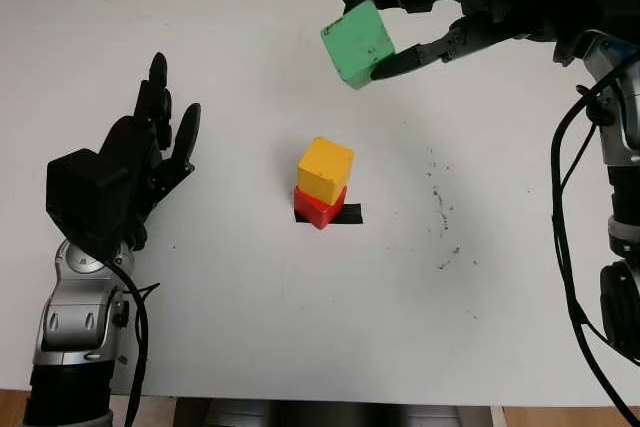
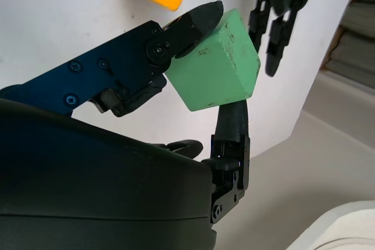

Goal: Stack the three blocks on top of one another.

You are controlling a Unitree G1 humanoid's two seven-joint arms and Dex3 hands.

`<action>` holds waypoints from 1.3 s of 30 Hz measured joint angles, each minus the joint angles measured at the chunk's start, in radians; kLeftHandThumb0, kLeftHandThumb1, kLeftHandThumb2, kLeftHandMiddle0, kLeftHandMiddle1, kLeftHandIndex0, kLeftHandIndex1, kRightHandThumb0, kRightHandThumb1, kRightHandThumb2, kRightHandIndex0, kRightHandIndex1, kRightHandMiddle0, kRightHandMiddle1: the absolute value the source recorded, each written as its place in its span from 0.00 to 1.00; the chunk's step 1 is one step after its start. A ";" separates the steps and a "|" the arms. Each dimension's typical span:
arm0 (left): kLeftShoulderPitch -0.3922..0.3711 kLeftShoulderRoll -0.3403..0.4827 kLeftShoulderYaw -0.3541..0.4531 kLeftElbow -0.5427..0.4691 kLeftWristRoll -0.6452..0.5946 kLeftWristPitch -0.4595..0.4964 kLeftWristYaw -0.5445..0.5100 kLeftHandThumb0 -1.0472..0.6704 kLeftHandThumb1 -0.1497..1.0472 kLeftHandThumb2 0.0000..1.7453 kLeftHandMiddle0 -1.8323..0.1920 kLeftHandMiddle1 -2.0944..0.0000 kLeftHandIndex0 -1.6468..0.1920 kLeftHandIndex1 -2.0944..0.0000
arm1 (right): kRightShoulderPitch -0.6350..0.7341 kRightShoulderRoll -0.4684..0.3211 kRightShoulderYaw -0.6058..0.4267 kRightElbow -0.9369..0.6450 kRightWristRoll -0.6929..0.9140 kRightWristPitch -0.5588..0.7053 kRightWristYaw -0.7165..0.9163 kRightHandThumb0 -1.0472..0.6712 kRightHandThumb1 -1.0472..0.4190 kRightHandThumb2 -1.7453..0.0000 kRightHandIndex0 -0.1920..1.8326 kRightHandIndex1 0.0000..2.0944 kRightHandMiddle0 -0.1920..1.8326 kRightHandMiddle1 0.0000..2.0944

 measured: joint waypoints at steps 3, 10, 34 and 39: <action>0.004 0.000 0.000 -0.007 0.001 0.002 0.001 0.14 1.00 0.33 1.00 0.97 0.99 0.98 | -0.002 0.028 -0.006 -0.008 0.049 0.081 0.016 0.33 0.06 0.97 0.28 0.00 0.23 0.81; 0.012 -0.007 0.000 -0.009 -0.001 0.001 0.007 0.15 1.00 0.33 1.00 0.98 1.00 0.98 | 0.017 0.058 -0.004 -0.046 0.107 0.185 0.030 0.31 0.05 0.97 0.25 0.00 0.25 0.81; 0.014 -0.003 0.001 -0.011 0.010 -0.003 0.012 0.14 1.00 0.33 0.99 0.97 0.99 0.97 | 0.140 0.164 0.039 -0.089 0.134 0.249 0.000 0.32 0.07 0.97 0.25 0.02 0.28 0.80; 0.015 -0.004 0.001 -0.011 0.010 -0.003 0.012 0.14 1.00 0.32 0.99 0.97 0.99 0.97 | 0.154 0.176 0.039 -0.089 0.134 0.243 -0.003 0.33 0.07 0.97 0.26 0.02 0.29 0.79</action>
